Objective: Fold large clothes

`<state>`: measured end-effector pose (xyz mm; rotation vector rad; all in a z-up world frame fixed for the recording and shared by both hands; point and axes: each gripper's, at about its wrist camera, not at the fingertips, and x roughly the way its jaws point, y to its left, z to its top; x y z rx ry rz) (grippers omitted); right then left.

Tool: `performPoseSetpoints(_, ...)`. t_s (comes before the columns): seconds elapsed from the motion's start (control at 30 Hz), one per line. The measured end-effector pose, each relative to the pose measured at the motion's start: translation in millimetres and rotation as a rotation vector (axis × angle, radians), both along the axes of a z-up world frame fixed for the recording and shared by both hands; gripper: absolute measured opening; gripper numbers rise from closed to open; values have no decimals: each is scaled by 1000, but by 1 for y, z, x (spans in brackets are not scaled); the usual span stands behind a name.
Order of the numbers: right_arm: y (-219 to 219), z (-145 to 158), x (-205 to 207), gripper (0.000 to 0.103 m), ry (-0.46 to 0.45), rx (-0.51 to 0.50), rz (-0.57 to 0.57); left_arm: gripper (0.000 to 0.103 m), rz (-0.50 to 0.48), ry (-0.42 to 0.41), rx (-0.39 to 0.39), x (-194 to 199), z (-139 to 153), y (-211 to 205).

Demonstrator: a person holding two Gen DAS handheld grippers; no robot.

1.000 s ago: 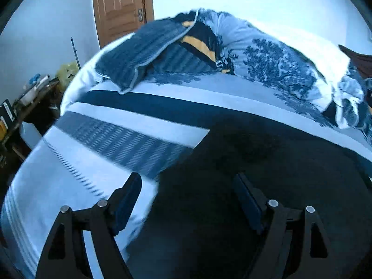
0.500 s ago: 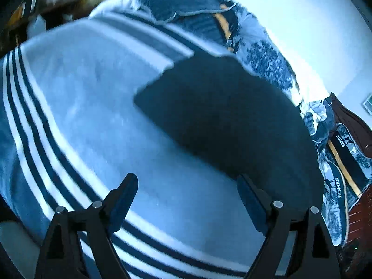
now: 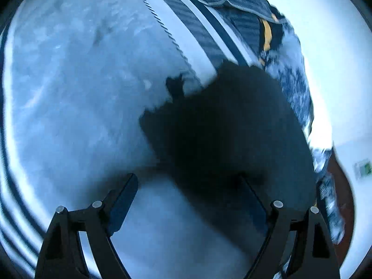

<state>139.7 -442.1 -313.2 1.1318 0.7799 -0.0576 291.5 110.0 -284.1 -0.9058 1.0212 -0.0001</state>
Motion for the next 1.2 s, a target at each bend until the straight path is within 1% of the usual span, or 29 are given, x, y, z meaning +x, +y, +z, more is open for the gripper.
performPoseSetpoints(0.03,-4,-4,3,80,-12,24,-13,86,7,-15,-3,5,1,1)
performPoseSetpoints(0.07,-6,-8,10,79,-10,30,-16,82,-1,-16,7,12,1,1)
performPoseSetpoints(0.1,-5,-8,15,70,-1,12,-10,66,-8,-8,17,16,1,0)
performPoseSetpoints(0.13,-3,-6,21,63,6,-20,1,56,-19,-3,21,19,3,-2)
performPoseSetpoints(0.17,-1,-3,28,47,11,-47,20,40,-42,-8,18,23,6,-7)
performPoseSetpoints(0.2,-1,0,33,30,2,-49,28,25,-59,-7,30,23,10,-9)
performPoseSetpoints(0.23,-1,3,35,24,-11,-37,25,18,-73,-3,52,24,17,-11)
performPoseSetpoints(0.27,0,9,35,14,-12,-38,29,8,-79,-9,54,21,24,-11)
performPoseSetpoints(0.3,2,16,32,9,-8,-57,31,5,-82,-14,65,18,30,-9)
performPoseSetpoints(0.37,10,32,16,6,-7,-96,35,4,-103,-29,89,4,46,-5)
performPoseSetpoints(0.43,20,47,-13,5,-6,-125,34,3,-117,-30,94,-17,55,2)
performPoseSetpoints(0.5,25,56,-42,4,6,-140,38,3,-138,-25,105,-53,60,14)
performPoseSetpoints(0.53,27,59,-55,4,5,-141,41,3,-143,-19,115,-65,60,19)
performPoseSetpoints(0.57,31,62,-72,4,6,-144,45,3,-150,-12,128,-89,59,25)
performPoseSetpoints(0.67,40,64,-118,4,32,-170,74,6,-156,30,153,-123,49,33)
performPoseSetpoints(0.7,45,62,-126,4,44,-180,91,11,-148,42,154,-131,45,36)
performPoseSetpoints(0.73,45,59,-131,4,60,-198,105,11,-147,62,162,-134,43,39)
performPoseSetpoints(0.77,45,58,-137,9,81,-226,103,14,-141,67,177,-139,46,43)
performPoseSetpoints(0.83,41,62,-156,10,111,-279,67,23,-140,4,225,-151,65,44)
performPoseSetpoints(0.87,42,76,-164,10,110,-322,46,40,-152,-44,305,-158,82,40)
performPoseSetpoints(0.9,46,87,-167,15,115,-372,34,64,-158,-79,385,-163,97,34)
performPoseSetpoints(0.93,52,101,-171,19,117,-447,24,72,-162,-110,468,-166,111,27)
performPoseSetpoints(0.97,65,122,-170,36,105,-565,40,76,-165,-142,550,-169,127,17)
performPoseSetpoints(1.0,75,136,-167,63,95,-653,63,76,-175,-180,604,-172,141,8)
performPoseSetpoints(1.03,86,148,-162,73,84,-731,80,76,-193,-212,632,-171,152,-4)
performPoseSetpoints(1.07,104,163,-149,74,70,-836,104,76,-226,-242,653,-165,163,-21)
performPoseSetpoints(1.1,116,173,-138,74,53,-874,125,76,-255,-264,657,-160,170,-36)
performPoseSetpoints(1.13,126,180,-124,74,14,-854,158,77,-275,-287,655,-153,174,-49)
performPoseSetpoints(1.2,141,190,-93,74,-72,-736,246,79,-330,-320,663,-135,176,-82)
